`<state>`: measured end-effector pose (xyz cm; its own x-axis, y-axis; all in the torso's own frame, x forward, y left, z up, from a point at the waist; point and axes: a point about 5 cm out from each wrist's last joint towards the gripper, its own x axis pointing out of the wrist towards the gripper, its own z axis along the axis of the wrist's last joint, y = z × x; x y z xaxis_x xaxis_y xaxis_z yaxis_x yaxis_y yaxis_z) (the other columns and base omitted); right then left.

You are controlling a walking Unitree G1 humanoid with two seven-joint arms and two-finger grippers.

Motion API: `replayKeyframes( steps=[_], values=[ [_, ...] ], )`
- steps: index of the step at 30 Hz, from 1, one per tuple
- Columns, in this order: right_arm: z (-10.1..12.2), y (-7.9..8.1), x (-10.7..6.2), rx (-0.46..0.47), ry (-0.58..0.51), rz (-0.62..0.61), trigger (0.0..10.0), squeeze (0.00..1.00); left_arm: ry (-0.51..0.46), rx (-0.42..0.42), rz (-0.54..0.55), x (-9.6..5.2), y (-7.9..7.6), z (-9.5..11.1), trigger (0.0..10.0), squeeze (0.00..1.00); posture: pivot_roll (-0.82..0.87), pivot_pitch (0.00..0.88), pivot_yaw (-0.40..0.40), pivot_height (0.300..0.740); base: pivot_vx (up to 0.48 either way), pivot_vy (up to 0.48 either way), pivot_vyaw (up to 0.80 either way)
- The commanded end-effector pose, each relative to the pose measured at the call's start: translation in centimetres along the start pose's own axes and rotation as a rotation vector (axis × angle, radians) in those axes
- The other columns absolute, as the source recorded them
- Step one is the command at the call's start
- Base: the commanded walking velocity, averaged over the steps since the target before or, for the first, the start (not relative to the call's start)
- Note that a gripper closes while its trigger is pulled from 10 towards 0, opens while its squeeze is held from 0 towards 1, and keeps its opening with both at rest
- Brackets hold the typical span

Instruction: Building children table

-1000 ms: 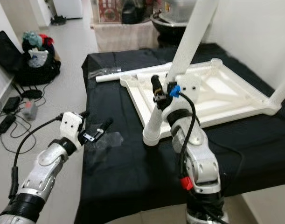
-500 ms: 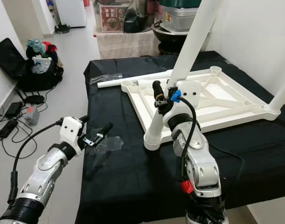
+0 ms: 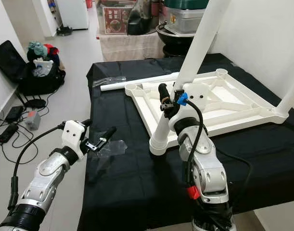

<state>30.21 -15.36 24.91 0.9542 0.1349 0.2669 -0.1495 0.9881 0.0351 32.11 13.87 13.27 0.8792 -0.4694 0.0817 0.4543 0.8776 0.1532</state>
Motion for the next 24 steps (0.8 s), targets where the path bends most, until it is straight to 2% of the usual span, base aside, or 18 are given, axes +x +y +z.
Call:
replayKeyframes(
  steps=[1,21,22,23,24],
  values=[
    [-1.6,-0.3,-0.4,-0.009,0.069,-0.028,10.0,0.0,0.009,0.008,-0.004,-0.1,-0.1,-0.2,10.0,0.0,0.03,0.0,-0.051,0.74,0.0,0.0,0.0],
    [-1.6,-0.3,-0.4,-0.009,0.069,-0.028,10.0,0.0,0.009,0.008,-0.004,-0.1,-0.1,-0.2,10.0,0.0,0.03,0.0,-0.051,0.74,0.0,0.0,0.0],
    [-0.7,-0.4,-0.1,-0.014,0.043,-0.014,10.0,0.0,0.011,0.009,-0.001,-0.2,0.0,-0.2,10.0,0.0,0.03,0.0,0.0,0.74,0.0,0.0,0.0],
    [0.4,-0.9,1.2,0.024,-0.016,-0.016,10.0,0.0,0.02,0.0,-0.002,-0.1,-0.3,-0.6,10.0,0.0,0.02,0.0,0.0,0.74,0.0,0.0,0.0],
    [0.4,-0.9,1.2,0.024,-0.016,-0.016,10.0,0.0,0.02,0.0,-0.002,-0.1,-0.3,-0.6,10.0,0.0,0.02,0.0,0.0,0.74,0.0,0.0,0.0]
  ],
)
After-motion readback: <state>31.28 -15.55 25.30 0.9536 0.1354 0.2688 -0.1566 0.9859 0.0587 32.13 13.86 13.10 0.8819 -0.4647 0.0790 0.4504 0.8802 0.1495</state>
